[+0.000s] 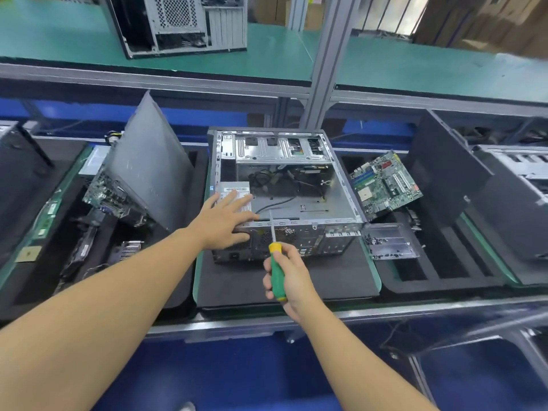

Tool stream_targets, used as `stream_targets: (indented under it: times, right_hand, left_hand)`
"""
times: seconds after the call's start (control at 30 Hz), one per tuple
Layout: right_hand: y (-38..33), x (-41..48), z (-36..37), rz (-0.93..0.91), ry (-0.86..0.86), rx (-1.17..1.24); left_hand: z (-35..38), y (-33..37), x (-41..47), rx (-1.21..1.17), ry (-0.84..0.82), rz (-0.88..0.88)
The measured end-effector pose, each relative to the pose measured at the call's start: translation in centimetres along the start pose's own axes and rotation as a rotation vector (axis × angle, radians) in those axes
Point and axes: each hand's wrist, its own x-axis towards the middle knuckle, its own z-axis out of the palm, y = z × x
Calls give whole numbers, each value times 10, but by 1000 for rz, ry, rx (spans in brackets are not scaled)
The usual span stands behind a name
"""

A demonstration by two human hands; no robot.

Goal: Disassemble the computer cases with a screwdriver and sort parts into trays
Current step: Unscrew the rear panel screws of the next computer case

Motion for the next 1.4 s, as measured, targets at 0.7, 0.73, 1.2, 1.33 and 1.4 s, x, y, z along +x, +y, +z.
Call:
stream_targets:
  times: [0.7, 0.73, 1.2, 1.33, 1.4]
  right_hand:
    - [37, -18, 29, 144, 53, 30]
    - [36, -18, 29, 148, 56, 45]
    - [31, -19, 21, 351, -81, 700]
    - [30, -22, 27, 365, -106, 825]
    - [29, -22, 30, 379, -112, 860]
  left_hand:
    - [4, 2, -3, -27, 74, -7]
    - [3, 2, -3, -33, 78, -8]
    - [4, 2, -3, -35, 79, -18]
    - [3, 3, -4, -14, 84, -7]
    - [3, 3, -5, -1, 90, -3]
